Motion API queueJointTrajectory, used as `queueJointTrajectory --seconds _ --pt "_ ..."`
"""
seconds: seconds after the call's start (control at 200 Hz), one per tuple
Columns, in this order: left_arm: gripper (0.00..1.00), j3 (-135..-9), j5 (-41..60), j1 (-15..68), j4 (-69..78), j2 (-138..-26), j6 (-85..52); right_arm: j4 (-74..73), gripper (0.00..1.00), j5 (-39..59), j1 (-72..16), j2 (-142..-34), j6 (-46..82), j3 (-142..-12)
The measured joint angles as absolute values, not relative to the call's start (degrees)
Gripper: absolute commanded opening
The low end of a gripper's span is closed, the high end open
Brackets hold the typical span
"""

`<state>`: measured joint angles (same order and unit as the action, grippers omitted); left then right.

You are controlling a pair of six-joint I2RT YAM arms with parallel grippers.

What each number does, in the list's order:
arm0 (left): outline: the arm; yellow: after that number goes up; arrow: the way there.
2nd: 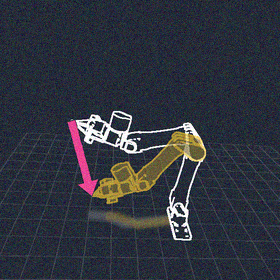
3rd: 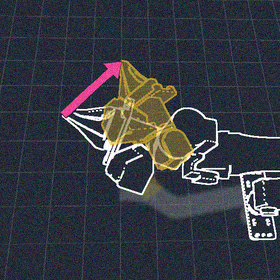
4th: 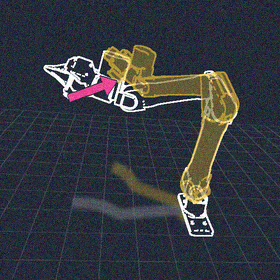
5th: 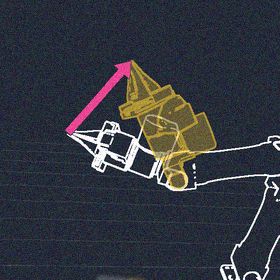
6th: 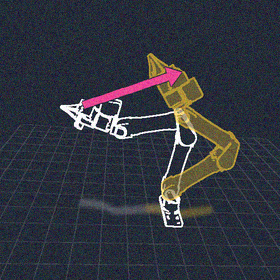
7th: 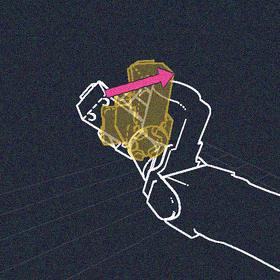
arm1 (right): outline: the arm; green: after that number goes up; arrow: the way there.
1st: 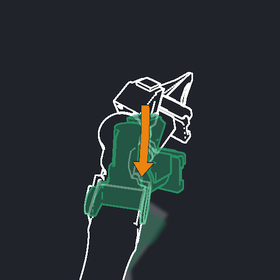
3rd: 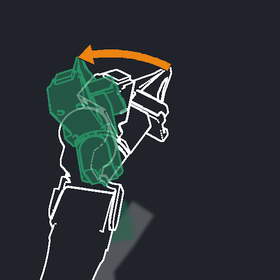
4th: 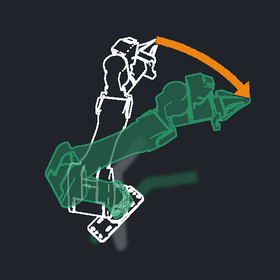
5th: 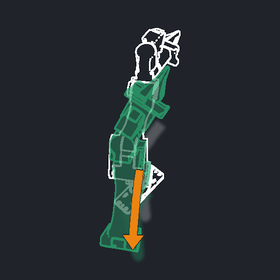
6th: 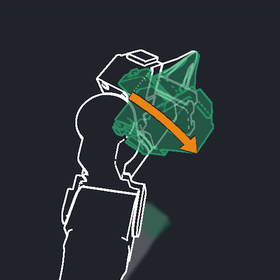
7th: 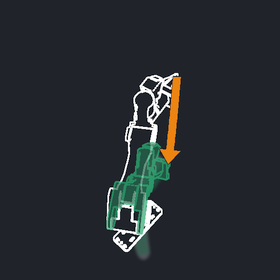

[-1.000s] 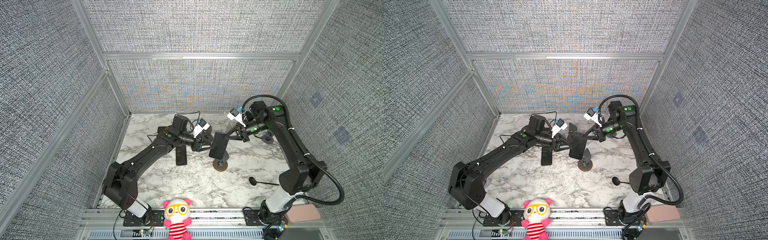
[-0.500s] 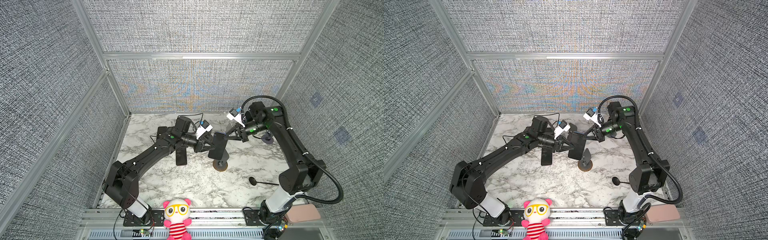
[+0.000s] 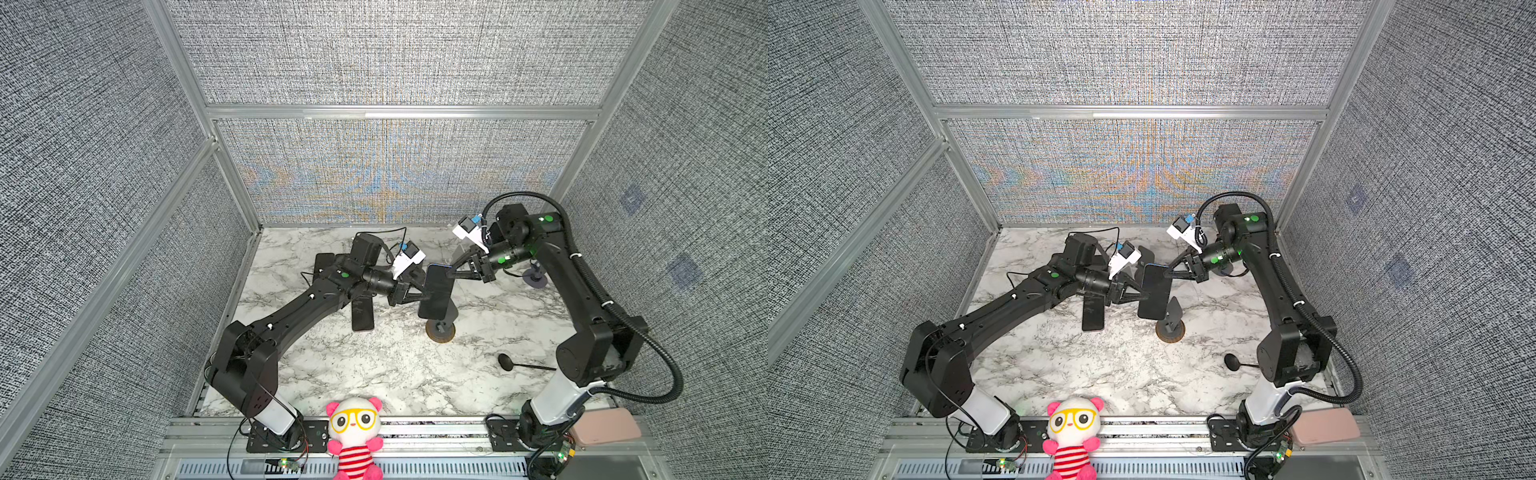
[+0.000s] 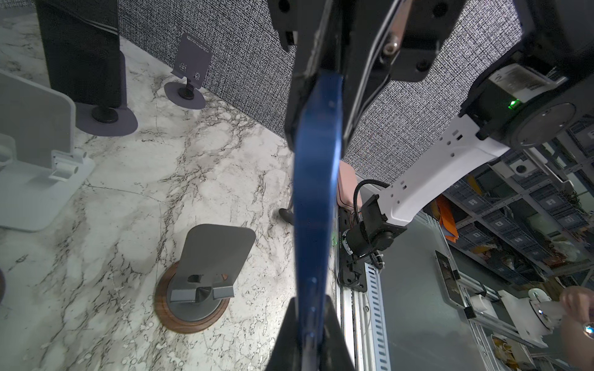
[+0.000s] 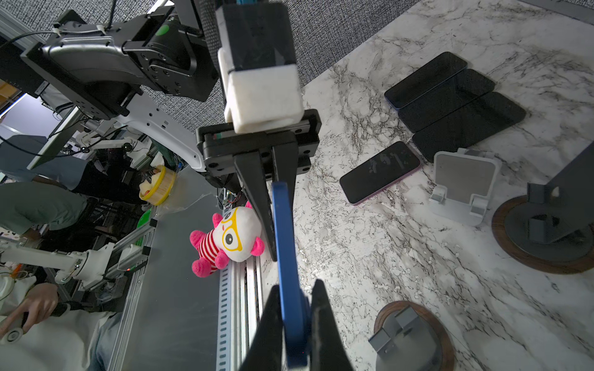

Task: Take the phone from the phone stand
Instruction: 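Close left gripper on the blue-edged phone held by the right gripper, then open right gripper and draw right arm back while left gripper carries the phone down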

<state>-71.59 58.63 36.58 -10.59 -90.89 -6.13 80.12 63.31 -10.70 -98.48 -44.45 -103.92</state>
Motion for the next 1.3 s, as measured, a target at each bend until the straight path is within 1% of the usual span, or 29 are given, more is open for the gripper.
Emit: queueJointTrajectory --seconds 0.05,0.13,0.575,0.775,1.05,1.176,1.301 --pt "0.0 -71.59 58.41 36.62 -10.37 -90.96 -6.31 80.07 0.3 63.35 -10.79 -98.72 -44.31 -103.92" --pt "0.0 -71.59 58.13 36.67 -10.37 -91.11 -6.31 79.9 0.35 63.35 -10.76 -98.98 -43.94 -103.92" --pt "0.0 -71.59 55.72 36.64 -10.41 -91.68 -6.44 77.36 0.47 63.35 -9.23 -99.37 -41.6 -103.61" --pt "0.0 -72.4 52.86 36.45 -13.15 -91.68 -5.85 70.67 0.48 61.14 -6.72 -96.75 -35.27 -100.12" --pt "0.0 -73.28 49.08 32.86 -20.1 -91.7 -5.19 54.0 0.48 51.05 -5.76 -88.05 -23.68 -89.03" --pt "0.0 -75.05 46.65 30.22 -26.63 -91.57 -3.79 48.21 0.48 44.77 -5.78 -84.03 -19.64 -84.64" --pt "0.0 -79.07 43.68 26.68 -37.19 -92.27 -1.1 43.11 0.48 41.93 -5.67 -79.26 -16.67 -79.22"
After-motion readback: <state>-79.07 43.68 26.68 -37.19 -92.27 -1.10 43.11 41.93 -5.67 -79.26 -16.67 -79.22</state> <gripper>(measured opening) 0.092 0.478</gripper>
